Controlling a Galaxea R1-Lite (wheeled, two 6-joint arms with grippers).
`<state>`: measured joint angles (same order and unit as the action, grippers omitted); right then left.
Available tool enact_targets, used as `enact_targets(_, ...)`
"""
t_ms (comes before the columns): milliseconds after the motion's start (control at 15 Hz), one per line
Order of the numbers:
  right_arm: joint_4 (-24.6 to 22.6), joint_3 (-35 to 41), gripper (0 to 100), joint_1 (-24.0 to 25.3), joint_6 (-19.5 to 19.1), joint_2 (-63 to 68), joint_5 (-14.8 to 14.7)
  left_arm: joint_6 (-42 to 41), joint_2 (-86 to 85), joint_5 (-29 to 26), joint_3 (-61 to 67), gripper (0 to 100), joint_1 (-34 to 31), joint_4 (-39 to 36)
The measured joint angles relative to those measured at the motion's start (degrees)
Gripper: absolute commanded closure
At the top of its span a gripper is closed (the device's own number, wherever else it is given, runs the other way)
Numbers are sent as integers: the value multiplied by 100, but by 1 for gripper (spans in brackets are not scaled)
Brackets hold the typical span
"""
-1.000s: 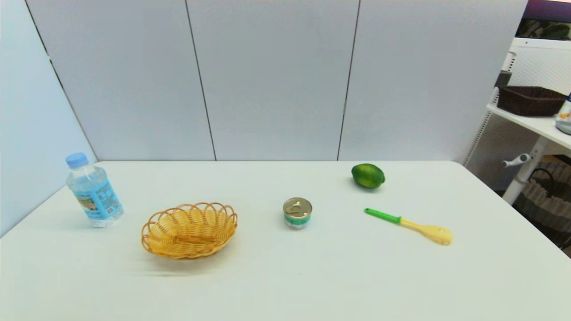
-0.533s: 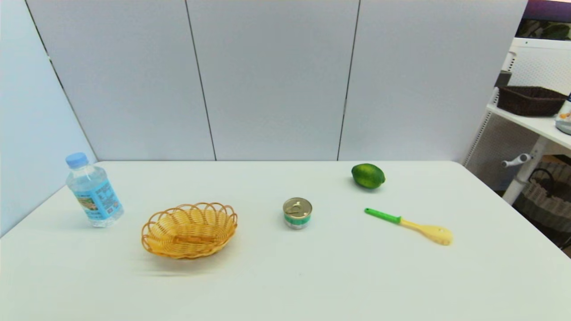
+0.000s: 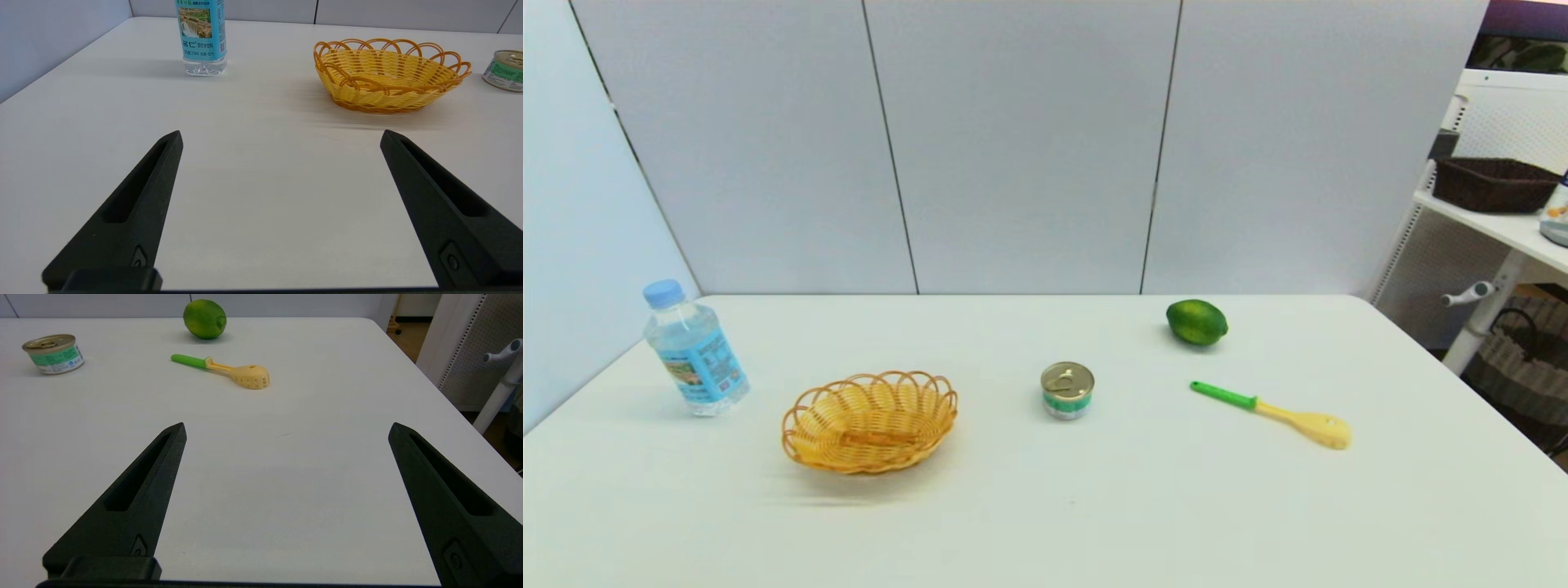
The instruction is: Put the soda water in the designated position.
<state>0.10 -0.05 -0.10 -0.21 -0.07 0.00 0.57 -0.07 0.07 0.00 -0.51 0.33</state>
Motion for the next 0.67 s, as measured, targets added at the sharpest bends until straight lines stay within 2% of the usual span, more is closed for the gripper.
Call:
enact_targets(400, -2, 0, 0, 0, -1, 0, -2, 151, 364, 23, -344, 0, -11, -43)
enact_targets(667, 0, 2, 0, 2, -4, 0, 0, 282, 1649, 171, -1963, 0, -83, -30)
